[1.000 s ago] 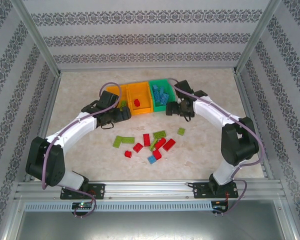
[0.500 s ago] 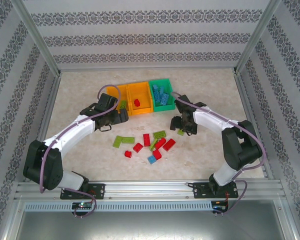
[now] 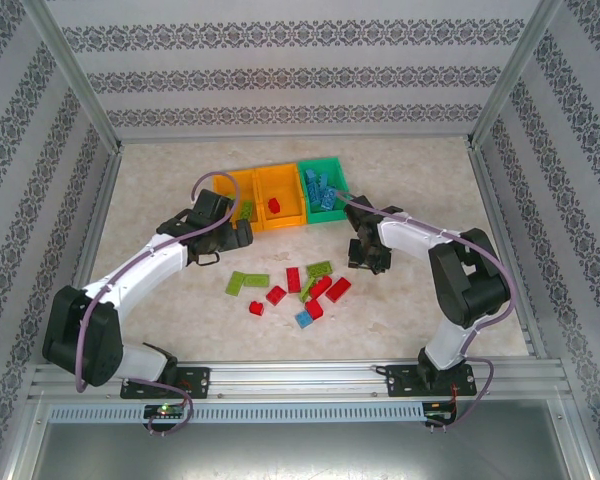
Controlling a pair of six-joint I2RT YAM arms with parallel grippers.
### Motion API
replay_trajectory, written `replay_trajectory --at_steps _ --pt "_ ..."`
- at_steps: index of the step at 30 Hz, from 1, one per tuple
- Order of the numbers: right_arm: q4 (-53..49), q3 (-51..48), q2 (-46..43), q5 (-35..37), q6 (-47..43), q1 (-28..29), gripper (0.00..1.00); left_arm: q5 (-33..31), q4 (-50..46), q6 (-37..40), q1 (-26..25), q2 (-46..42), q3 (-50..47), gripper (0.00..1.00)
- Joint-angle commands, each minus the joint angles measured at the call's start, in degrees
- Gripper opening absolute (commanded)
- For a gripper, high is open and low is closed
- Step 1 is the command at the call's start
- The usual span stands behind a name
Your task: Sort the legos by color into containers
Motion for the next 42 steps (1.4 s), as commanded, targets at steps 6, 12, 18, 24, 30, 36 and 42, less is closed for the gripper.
replay_trajectory --at_steps 6,12,18,24,30,36,42 --pt "-1.86 7.73 0.12 6.61 -3.79 8.07 0.29 -5.72 -3.66 -0.02 0.75 -2.25 -0.77 0.99" --pt "6.3 18.0 1.82 0.34 -4.84 13.03 0.27 -8.57 -7.31 -3.41 1.67 -2.03 -1.2 0.99" --pt "17.15 28.0 7.66 -14.18 -1.13 13.05 0.27 -4.8 -6.91 -2.98 2.02 -2.35 -3.53 0.99" --pt "19.72 41.33 17.82 -23.45 2.24 13.17 0.27 -3.01 -8.86 -3.46 2.05 0.27 -3.6 0.99" --pt "17.08 53.09 27.69 -26.71 5.48 13.08 0.29 -1.09 -7.17 -4.62 1.99 0.26 -5.53 0.99" --pt "16.13 58.34 33.08 -26.67 7.69 12.95 0.35 -0.75 -7.11 -3.52 2.04 0.48 -6.21 0.99" --pt "13.53 62.66 36.45 -26.5 8.09 12.77 0.46 0.0 -6.61 -3.67 1.95 -0.1 -8.86 1.0"
